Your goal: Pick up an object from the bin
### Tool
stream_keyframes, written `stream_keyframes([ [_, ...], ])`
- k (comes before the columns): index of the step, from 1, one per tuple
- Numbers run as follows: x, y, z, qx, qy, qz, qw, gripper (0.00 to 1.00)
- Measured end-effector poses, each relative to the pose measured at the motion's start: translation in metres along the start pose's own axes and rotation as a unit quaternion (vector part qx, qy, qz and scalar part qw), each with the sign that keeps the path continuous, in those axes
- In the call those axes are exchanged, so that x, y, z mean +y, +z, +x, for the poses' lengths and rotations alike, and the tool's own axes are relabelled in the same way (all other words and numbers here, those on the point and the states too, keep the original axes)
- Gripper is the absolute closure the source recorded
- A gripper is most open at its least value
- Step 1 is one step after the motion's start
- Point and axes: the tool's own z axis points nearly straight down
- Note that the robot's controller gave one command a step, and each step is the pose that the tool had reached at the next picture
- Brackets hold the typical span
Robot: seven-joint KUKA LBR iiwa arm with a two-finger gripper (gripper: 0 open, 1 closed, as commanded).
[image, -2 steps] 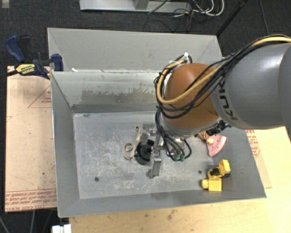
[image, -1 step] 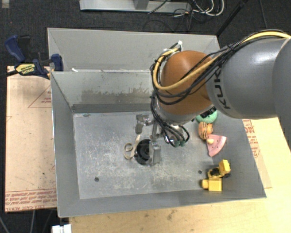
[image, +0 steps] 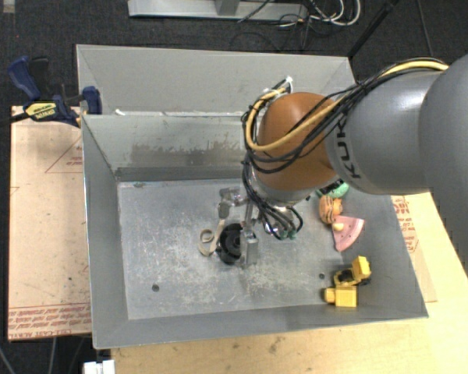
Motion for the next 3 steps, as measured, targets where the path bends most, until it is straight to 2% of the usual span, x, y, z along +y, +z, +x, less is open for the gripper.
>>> stream_keyframes([
  [1, -0.0155, 0.0400, 0.0109, 0.0033, 0.057, 0.000, 0.9984, 1.00],
  [3, -0.0155, 0.0401, 0.0109, 0.0033, 0.057, 0.000, 0.9984, 1.00],
])
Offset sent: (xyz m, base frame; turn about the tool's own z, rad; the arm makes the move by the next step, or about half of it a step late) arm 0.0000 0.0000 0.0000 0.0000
